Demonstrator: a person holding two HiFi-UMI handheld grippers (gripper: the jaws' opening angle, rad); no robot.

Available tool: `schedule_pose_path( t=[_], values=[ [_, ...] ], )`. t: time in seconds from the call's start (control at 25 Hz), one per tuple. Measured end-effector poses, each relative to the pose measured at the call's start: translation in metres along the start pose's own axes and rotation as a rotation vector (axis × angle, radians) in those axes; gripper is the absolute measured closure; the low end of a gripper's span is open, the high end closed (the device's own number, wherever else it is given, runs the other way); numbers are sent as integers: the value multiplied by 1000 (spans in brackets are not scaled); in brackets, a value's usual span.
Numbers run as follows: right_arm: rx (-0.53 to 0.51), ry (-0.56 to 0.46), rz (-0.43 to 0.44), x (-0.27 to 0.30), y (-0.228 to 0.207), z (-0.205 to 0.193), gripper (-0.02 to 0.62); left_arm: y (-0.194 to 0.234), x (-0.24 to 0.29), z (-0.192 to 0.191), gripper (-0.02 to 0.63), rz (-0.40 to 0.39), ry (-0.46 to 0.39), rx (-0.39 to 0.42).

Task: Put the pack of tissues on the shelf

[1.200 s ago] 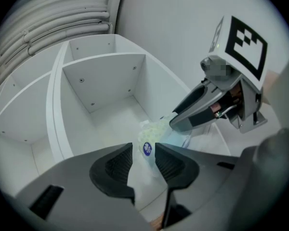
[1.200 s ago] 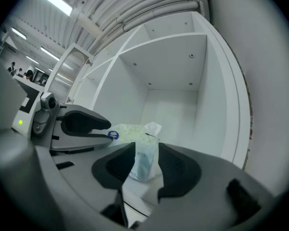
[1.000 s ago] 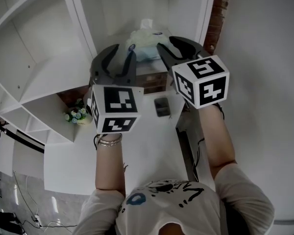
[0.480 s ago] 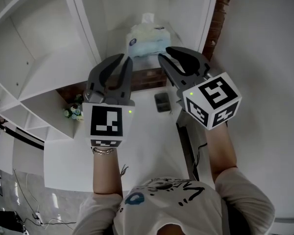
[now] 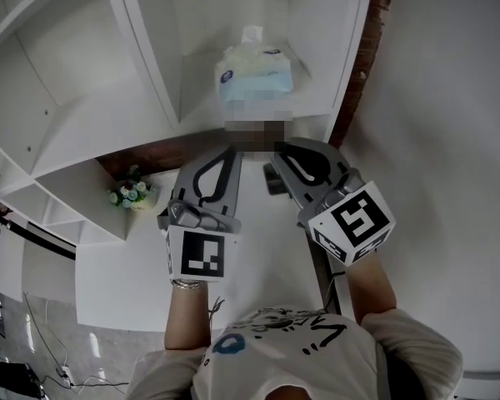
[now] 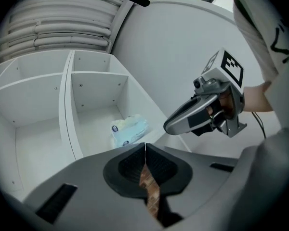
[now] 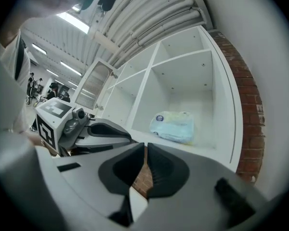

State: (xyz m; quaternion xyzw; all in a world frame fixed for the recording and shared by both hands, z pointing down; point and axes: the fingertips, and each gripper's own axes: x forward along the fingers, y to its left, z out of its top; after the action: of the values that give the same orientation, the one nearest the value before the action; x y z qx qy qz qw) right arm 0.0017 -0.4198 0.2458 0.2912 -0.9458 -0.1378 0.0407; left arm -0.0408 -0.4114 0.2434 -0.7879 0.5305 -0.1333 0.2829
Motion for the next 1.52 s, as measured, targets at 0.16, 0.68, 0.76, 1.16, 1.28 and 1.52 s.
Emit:
schedule_pose_path(
  t=[0.16, 0.68, 0.76, 1.16, 1.28, 1.52],
  values=[
    [38, 42, 57, -4, 21, -28, 557, -22, -7, -20, 591, -59, -12, -203],
    [215, 105, 157, -22, 60, -92, 558, -67, -38, -72, 591, -179, 58, -483],
    [225, 106, 179, -24, 68, -98, 558, -74, -43, -75, 591, -200, 53, -511],
    [269, 165, 245, -37, 105, -133, 559, -108, -70, -97, 591, -273, 84, -623],
    [304, 190, 253, -41, 112, -141, 558, -120, -76, -104, 591, -294, 104, -641],
    [379, 264, 255, -49, 126, -171, 561, -137, -85, -110, 591, -335, 112, -692]
  ],
)
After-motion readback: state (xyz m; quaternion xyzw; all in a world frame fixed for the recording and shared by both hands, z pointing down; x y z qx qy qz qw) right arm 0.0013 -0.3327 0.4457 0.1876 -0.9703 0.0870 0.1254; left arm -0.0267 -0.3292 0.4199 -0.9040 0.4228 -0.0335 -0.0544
